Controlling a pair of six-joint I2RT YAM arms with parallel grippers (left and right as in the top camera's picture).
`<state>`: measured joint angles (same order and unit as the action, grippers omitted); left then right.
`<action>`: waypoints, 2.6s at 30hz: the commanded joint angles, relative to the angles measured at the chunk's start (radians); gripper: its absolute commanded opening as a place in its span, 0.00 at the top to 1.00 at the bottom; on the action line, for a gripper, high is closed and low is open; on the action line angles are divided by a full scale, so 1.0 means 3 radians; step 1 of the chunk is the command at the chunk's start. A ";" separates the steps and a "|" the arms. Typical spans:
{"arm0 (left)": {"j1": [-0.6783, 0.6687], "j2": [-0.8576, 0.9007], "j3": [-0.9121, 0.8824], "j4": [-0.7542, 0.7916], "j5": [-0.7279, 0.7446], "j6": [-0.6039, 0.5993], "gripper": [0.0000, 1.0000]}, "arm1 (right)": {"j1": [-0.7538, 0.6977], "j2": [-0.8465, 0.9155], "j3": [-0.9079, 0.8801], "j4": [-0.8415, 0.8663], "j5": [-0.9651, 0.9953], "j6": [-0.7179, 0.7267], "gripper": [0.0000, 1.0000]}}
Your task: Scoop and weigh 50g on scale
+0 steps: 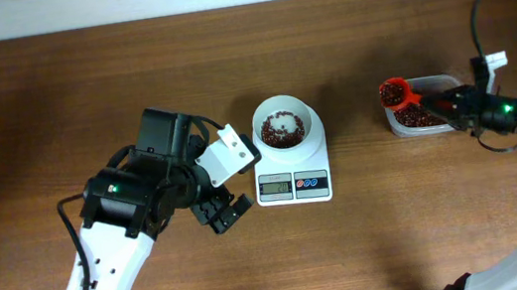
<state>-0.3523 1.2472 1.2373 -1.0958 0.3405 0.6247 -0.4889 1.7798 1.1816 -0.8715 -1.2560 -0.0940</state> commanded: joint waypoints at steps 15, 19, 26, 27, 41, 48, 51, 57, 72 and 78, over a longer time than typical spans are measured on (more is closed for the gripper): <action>0.0006 -0.0051 0.0028 0.0006 0.0036 -0.0010 0.01 | 0.0992 0.0024 -0.0001 0.0724 -0.0023 0.0693 0.96; 0.0006 -0.0051 0.0028 0.0006 0.0036 -0.0010 0.01 | 0.1289 0.0024 -0.0001 0.0998 0.0102 0.0977 0.96; 0.0006 -0.0051 0.0028 0.0006 0.0036 -0.0010 0.01 | 0.1871 0.0024 -0.0001 0.1427 0.0615 0.0989 0.96; 0.0006 -0.0051 0.0028 0.0006 0.0036 -0.0010 0.01 | 0.1930 0.0024 -0.0001 0.1474 0.0744 0.0974 0.96; 0.0006 -0.0051 0.0028 0.0006 0.0036 -0.0010 0.01 | 0.2131 -0.0211 0.0001 0.1670 0.1148 0.0674 0.96; 0.0006 -0.0051 0.0028 0.0006 0.0036 -0.0010 0.01 | 0.2131 -0.0359 0.0001 0.1531 0.1348 0.0506 0.96; 0.0006 -0.0051 0.0028 0.0006 0.0037 -0.0010 0.01 | 0.2131 -0.0359 0.0001 0.1532 0.1352 0.0500 0.96; 0.0006 -0.0051 0.0028 0.0006 0.0036 -0.0010 0.01 | 0.2131 -0.0450 0.0001 0.1425 0.1591 0.0375 0.96; 0.0006 -0.0051 0.0028 0.0006 0.0036 -0.0010 0.01 | 0.2131 -0.0451 0.0001 0.1249 0.1354 0.0175 0.96; 0.0006 -0.0051 0.0028 0.0006 0.0036 -0.0010 0.01 | 0.2134 -0.0451 0.0001 0.1256 0.1661 0.0497 0.96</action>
<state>-0.3523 1.2472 1.2373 -1.0958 0.3405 0.6247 0.1452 1.6741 1.1790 -0.4931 -0.8192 -0.0010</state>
